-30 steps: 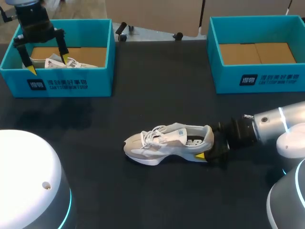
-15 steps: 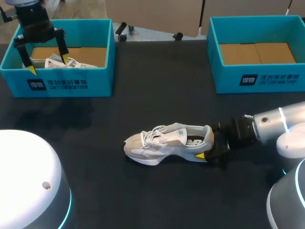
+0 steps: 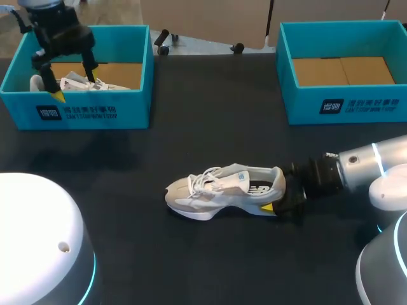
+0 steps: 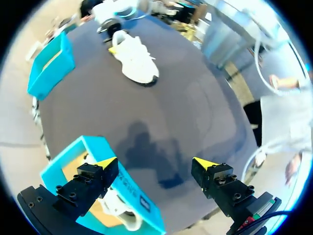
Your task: Take the shoe out of the shoebox, open the shoe tongue, remove and reinsert the insole, then place the shoe into the shoebox
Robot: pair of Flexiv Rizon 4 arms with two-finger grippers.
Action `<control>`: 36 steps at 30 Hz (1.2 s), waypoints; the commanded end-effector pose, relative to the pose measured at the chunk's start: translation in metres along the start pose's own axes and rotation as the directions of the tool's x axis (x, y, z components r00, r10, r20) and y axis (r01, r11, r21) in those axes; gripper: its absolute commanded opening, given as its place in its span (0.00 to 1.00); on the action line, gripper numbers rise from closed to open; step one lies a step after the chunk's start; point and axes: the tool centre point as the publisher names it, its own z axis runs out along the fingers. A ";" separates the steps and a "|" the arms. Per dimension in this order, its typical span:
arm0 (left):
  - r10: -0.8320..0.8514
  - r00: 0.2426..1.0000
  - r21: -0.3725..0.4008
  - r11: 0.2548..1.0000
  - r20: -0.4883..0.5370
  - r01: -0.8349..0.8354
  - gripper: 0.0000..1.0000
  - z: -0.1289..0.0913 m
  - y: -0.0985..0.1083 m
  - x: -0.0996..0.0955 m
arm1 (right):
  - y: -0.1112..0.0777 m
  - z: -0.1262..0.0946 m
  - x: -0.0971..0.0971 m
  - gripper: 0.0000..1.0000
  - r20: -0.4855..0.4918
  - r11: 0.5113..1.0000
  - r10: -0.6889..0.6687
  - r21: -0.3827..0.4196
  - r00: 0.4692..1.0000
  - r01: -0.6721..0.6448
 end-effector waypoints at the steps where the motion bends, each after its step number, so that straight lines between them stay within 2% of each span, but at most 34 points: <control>1: -0.730 0.671 0.036 0.680 0.126 0.733 1.00 0.010 -0.015 0.011 | -0.001 0.001 0.000 0.00 0.002 1.000 0.000 0.001 1.000 0.000; 8: -0.944 0.311 0.002 0.313 0.107 0.950 1.00 0.015 -0.030 0.017 | -0.001 0.001 0.000 0.00 0.002 1.000 0.000 0.001 1.000 0.000; 10: -0.968 0.243 0.005 0.244 0.063 0.970 1.00 0.015 -0.035 0.021 | -0.001 0.001 0.000 0.00 0.002 1.000 0.000 0.001 1.000 0.000; 11: -0.967 0.248 0.006 0.249 0.057 0.968 1.00 0.014 -0.040 0.024 | -0.001 0.001 0.000 0.00 0.002 1.000 0.000 0.001 1.000 0.000; 31: -0.967 0.248 0.006 0.249 0.057 0.968 1.00 0.014 -0.040 0.024 | -0.001 0.001 0.000 0.00 0.002 1.000 0.000 0.001 1.000 0.000; 34: -0.994 0.044 0.005 0.045 0.100 0.999 1.00 0.021 -0.053 0.021 | -0.001 0.001 0.000 0.00 0.002 1.000 0.000 0.001 1.000 0.000; 35: -0.994 -0.001 0.036 0.003 0.106 0.999 1.00 0.022 -0.057 0.022 | -0.001 0.001 0.000 0.00 0.002 1.000 0.000 0.001 1.000 0.000; 36: -0.989 -0.080 0.031 -0.076 0.127 0.997 1.00 0.023 -0.062 0.020 | -0.001 0.001 0.000 0.00 0.002 1.000 0.000 0.001 1.000 0.000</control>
